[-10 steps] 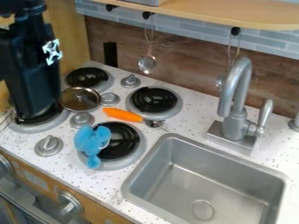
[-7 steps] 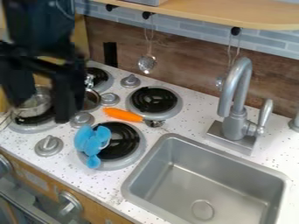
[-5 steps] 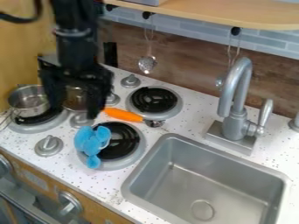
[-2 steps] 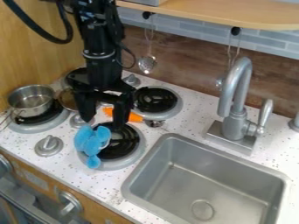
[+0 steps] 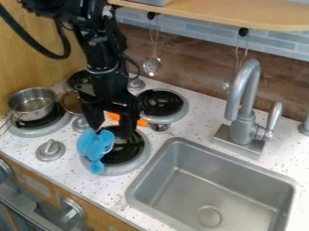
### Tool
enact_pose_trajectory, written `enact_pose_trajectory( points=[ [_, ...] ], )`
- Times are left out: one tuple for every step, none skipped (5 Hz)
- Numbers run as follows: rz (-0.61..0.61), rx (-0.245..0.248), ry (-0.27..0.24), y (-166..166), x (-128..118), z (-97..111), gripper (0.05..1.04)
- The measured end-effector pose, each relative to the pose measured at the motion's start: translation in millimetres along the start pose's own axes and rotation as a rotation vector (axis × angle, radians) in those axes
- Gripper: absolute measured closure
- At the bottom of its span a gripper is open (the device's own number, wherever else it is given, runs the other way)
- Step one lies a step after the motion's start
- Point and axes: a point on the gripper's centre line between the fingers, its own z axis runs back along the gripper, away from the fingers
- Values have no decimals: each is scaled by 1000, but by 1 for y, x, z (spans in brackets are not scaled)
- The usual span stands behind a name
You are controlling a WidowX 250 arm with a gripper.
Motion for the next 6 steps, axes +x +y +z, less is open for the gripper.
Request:
enact_pose_trajectory(
  points=[
    [12, 30, -24, 17, 21, -22, 82],
    [20, 60, -83, 31, 45, -32, 82],
    [20, 99, -81, 39, 55, -45, 82],
    [10, 130, -65, 47, 53, -45, 82],
    [19, 127, -63, 58, 49, -46, 82],
    [10, 165, -16, 70, 41, -61, 82]
  ],
)
